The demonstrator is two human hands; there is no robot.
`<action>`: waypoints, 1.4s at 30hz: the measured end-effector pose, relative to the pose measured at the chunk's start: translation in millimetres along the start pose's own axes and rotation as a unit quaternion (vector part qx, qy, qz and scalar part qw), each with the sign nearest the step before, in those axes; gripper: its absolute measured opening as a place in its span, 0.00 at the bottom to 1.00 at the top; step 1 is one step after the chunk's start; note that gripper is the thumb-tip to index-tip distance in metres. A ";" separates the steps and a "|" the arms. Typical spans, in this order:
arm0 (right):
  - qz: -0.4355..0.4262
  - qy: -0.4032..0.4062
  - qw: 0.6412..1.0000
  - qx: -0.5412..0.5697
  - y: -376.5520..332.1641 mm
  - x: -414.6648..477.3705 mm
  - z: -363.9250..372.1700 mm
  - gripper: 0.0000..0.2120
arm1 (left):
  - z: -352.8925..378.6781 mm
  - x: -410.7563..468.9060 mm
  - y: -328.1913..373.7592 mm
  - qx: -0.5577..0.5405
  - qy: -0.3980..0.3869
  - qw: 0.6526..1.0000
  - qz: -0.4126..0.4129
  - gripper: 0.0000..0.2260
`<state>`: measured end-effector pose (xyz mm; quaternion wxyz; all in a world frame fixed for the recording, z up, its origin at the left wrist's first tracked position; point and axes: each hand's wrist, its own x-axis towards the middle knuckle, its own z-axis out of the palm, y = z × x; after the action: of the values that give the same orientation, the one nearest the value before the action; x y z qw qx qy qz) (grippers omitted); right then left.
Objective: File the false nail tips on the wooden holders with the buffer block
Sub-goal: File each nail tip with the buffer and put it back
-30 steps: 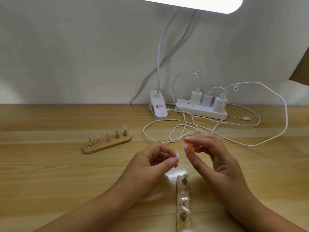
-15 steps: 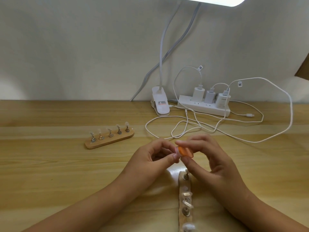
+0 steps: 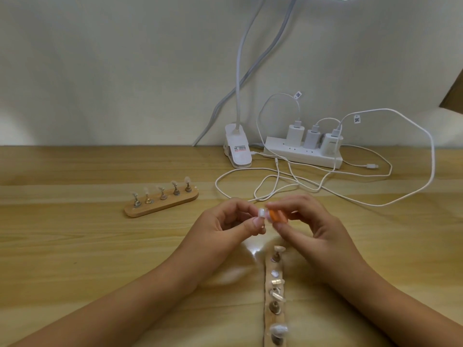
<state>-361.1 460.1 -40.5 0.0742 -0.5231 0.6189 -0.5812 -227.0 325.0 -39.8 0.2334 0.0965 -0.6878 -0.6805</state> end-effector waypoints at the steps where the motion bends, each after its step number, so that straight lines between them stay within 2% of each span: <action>1: -0.003 0.021 1.000 0.005 0.1 0.7 -1.7 0.10 | 0.5 -0.1 -0.2 0.002 -0.002 1.000 -0.001 0.07; 3: -0.047 0.057 0.997 0.002 -2.7 0.7 -1.9 0.10 | 2.1 0.1 -1.1 0.015 -0.006 1.000 -0.003 0.07; 6: -0.077 0.018 0.997 -0.002 -4.5 -2.7 4.5 0.13 | 2.3 0.5 -2.0 0.023 -0.004 1.000 0.003 0.07; 8: -0.064 -0.017 0.998 -0.012 -3.2 -3.1 6.2 0.13 | 1.8 0.3 -2.2 0.027 -0.003 1.000 0.007 0.06; 12: -0.032 -0.024 0.999 -0.007 -0.2 -2.1 0.4 0.13 | 0.7 0.1 -1.8 0.045 0.007 0.999 0.002 0.07; 18: 0.027 -0.026 0.996 0.080 0.7 -0.9 1.0 0.12 | 2.1 0.8 -1.4 0.036 0.010 0.999 -0.008 0.11; 22: 0.017 -0.047 0.996 0.068 -1.4 -0.6 2.7 0.13 | 2.7 1.7 -1.2 0.020 0.023 1.000 -0.007 0.11; 27: -0.009 0.025 0.996 0.090 -6.0 -2.0 1.6 0.15 | 2.8 -0.1 -0.9 0.035 0.018 0.999 -0.008 0.07; 33: -0.045 -0.015 0.999 0.021 -2.7 -2.9 3.5 0.13 | 3.2 -0.3 -1.9 0.066 0.020 0.998 -0.003 0.09; 39: -0.034 -0.011 0.999 0.019 0.9 -4.4 5.0 0.12 | 1.4 -1.9 -0.8 0.067 0.027 0.997 -0.007 0.08; 42: 0.000 -0.017 1.000 0.022 0.3 -2.9 7.0 0.10 | -0.1 -1.4 1.0 0.021 0.042 0.999 -0.002 0.08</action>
<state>-355.1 457.7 -44.4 0.0962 -0.5310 0.6048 -0.5856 -225.5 325.6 -39.0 0.2590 0.1307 -0.6912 -0.6619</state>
